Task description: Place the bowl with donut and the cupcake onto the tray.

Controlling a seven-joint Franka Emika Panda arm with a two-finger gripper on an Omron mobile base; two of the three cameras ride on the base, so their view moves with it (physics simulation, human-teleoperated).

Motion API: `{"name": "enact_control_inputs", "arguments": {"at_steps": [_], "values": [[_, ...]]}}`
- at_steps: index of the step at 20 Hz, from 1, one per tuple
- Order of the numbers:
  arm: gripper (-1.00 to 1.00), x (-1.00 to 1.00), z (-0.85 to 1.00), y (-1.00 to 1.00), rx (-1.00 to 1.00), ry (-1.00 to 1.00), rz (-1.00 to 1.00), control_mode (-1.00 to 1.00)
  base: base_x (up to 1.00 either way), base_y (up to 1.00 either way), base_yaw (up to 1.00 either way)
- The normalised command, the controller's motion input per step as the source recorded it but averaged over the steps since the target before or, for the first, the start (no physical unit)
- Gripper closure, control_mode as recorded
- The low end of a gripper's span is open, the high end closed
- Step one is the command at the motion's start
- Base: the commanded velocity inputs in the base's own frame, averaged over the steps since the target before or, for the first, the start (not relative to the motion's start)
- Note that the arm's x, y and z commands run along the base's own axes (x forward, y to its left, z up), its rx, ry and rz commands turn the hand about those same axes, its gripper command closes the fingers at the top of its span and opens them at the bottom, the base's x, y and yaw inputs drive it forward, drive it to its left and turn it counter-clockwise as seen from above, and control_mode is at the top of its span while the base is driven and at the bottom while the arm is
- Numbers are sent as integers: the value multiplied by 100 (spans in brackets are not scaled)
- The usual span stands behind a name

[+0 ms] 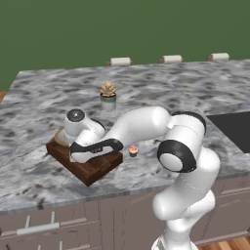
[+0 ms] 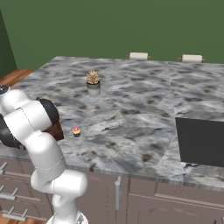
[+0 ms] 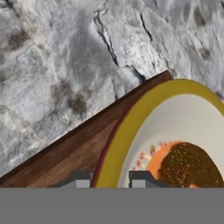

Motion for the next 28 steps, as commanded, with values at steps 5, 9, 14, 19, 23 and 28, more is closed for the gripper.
{"name": "enact_control_inputs", "arguments": {"at_steps": [5,9,14,19,23,28], "values": [[100,7,-26,0,0,-1,0,-100,0,0,0],[100,4,-37,0,1,0,0,-100,0,0,0],[100,24,-27,6,2,-1,0,-100,0,0,0],[100,31,-25,19,1,-2,0,-100,0,0,0],[100,9,-20,4,0,-7,0,-100,0,0,0],[-100,0,-2,0,0,-1,0,-100,0,0,0]]}}
